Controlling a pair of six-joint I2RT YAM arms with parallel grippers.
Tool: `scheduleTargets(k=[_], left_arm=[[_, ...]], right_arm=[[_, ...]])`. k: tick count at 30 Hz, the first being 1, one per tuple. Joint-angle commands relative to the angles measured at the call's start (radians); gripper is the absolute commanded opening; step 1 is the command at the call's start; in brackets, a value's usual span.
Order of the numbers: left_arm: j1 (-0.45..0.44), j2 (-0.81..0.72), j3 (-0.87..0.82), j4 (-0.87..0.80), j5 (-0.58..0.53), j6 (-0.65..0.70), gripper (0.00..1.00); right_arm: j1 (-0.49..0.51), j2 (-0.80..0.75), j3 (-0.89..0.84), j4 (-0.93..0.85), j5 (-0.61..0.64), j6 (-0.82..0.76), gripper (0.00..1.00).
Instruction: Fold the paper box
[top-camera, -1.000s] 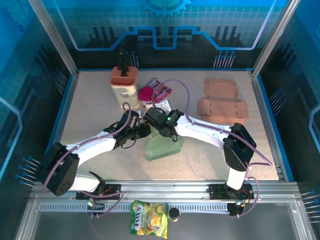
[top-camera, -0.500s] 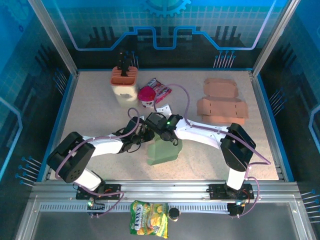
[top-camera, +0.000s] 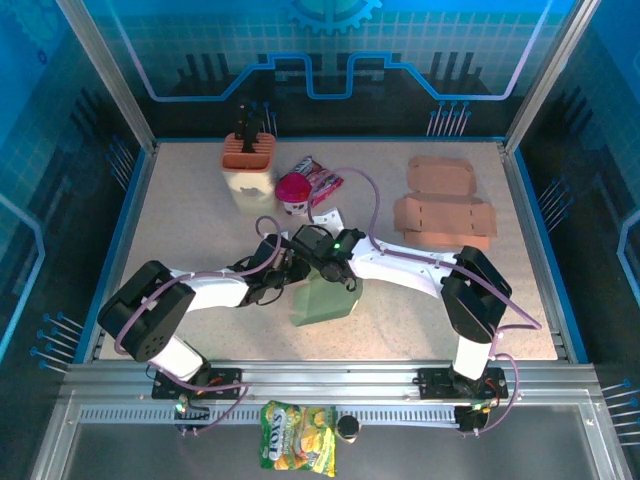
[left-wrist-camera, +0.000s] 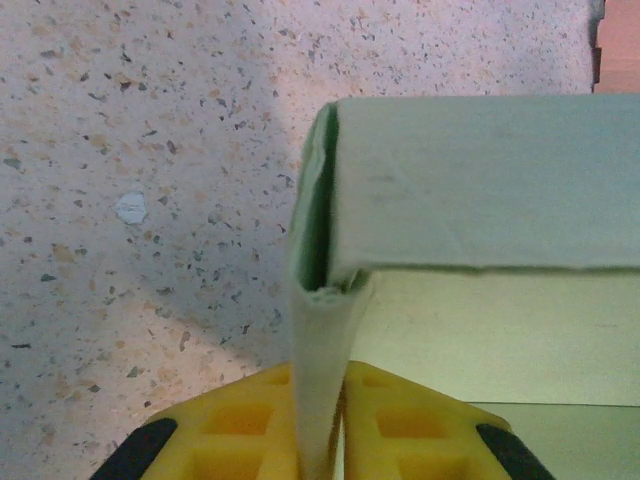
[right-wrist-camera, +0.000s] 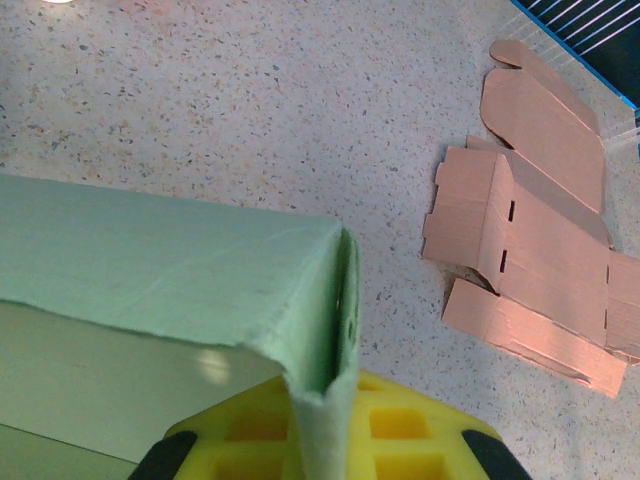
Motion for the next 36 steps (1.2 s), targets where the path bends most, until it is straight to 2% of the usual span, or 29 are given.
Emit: scheduleTargets(k=[1, 6, 14, 16, 19, 28, 29, 31, 33, 36], left_arm=[[0.002, 0.042, -0.027, -0.085, -0.078, 0.001, 0.15], [-0.005, 0.062, -0.021, -0.092, -0.087, 0.003, 0.18], [-0.012, 0.097, -0.015, -0.093, -0.112, 0.0, 0.17], [-0.018, 0.099, -0.007, -0.116, -0.133, -0.001, 0.14], [-0.027, 0.099, 0.0, -0.139, -0.162, -0.005, 0.01], [-0.049, 0.091, 0.008, -0.162, -0.192, -0.022, 0.0], [-0.049, 0.08, 0.008, -0.166, -0.194, -0.022, 0.02], [-0.049, 0.045, 0.007, -0.182, -0.202, -0.02, 0.2], [-0.045, 0.003, 0.01, -0.203, -0.207, -0.012, 0.34], [-0.031, -0.048, 0.022, -0.236, -0.192, -0.001, 0.45]], right_arm=[[0.023, 0.004, -0.003, -0.022, 0.006, 0.025, 0.0], [0.023, 0.001, -0.002, -0.022, 0.005, 0.024, 0.0], [0.023, -0.006, -0.008, -0.02, 0.006, 0.024, 0.0], [0.023, -0.006, -0.01, -0.018, 0.007, 0.025, 0.0], [0.023, -0.008, -0.011, -0.015, 0.007, 0.024, 0.0], [0.022, -0.012, -0.022, -0.01, 0.002, 0.028, 0.0], [0.023, -0.011, -0.023, -0.008, 0.002, 0.028, 0.0], [0.022, -0.011, -0.028, -0.01, 0.002, 0.03, 0.0], [0.019, -0.011, -0.033, -0.01, -0.002, 0.033, 0.0], [0.004, -0.013, -0.04, -0.008, -0.024, 0.041, 0.0]])
